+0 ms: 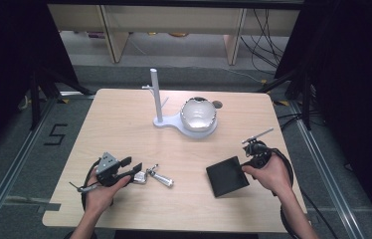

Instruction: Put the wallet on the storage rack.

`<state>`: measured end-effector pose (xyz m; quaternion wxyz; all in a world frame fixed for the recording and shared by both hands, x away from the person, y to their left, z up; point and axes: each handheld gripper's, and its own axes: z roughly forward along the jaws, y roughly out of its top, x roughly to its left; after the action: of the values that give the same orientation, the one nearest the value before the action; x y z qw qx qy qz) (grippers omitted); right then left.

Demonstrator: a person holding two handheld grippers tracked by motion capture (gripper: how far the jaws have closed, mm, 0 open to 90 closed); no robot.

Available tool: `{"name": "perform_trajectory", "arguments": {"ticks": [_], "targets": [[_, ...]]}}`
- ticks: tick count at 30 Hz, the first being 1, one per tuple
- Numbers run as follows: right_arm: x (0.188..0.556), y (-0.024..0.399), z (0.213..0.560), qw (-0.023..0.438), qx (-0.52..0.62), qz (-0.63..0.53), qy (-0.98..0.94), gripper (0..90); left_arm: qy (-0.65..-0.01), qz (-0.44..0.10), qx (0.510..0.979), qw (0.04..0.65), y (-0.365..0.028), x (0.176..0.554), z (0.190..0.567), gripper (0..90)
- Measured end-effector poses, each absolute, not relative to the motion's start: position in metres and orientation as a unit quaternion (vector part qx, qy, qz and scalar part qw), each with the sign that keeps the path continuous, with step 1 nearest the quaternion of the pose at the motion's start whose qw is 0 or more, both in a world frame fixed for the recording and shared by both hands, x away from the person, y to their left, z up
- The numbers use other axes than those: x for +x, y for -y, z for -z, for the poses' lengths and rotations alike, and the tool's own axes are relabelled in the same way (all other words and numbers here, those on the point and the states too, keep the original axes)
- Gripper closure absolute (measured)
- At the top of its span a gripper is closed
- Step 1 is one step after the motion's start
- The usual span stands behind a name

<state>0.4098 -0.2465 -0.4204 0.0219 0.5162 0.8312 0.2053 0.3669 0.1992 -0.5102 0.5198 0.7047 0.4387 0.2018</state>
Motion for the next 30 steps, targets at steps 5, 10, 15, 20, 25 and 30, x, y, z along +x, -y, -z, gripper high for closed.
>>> {"name": "perform_trajectory", "arguments": {"ticks": [5, 10, 15, 20, 25, 30], "targets": [[0.414, 0.241, 0.384, 0.095, 0.456, -0.199, -0.862, 82.1, -0.437, -0.203, 0.704, 0.522, -0.199, 0.367, 0.509, 45.7], [0.418, 0.234, 0.366, 0.121, 0.397, -0.164, -0.895, 82.2, -0.436, -0.204, 0.704, 0.523, -0.199, 0.367, 0.509, 45.6], [0.429, 0.228, 0.355, 0.139, 0.365, -0.137, -0.91, 82.2, -0.435, -0.206, 0.703, 0.523, -0.199, 0.367, 0.508, 45.1], [0.436, 0.226, 0.351, 0.142, 0.355, -0.138, -0.914, 82.2, -0.432, -0.207, 0.706, 0.522, -0.198, 0.367, 0.507, 44.5], [0.442, 0.222, 0.347, 0.146, 0.343, -0.143, -0.917, 82.2, -0.426, -0.207, 0.708, 0.525, -0.196, 0.367, 0.507, 44.3], [0.45, 0.212, 0.341, 0.156, 0.326, -0.15, -0.92, 82.3, -0.426, -0.206, 0.71, 0.521, -0.196, 0.367, 0.507, 44.3]]}}
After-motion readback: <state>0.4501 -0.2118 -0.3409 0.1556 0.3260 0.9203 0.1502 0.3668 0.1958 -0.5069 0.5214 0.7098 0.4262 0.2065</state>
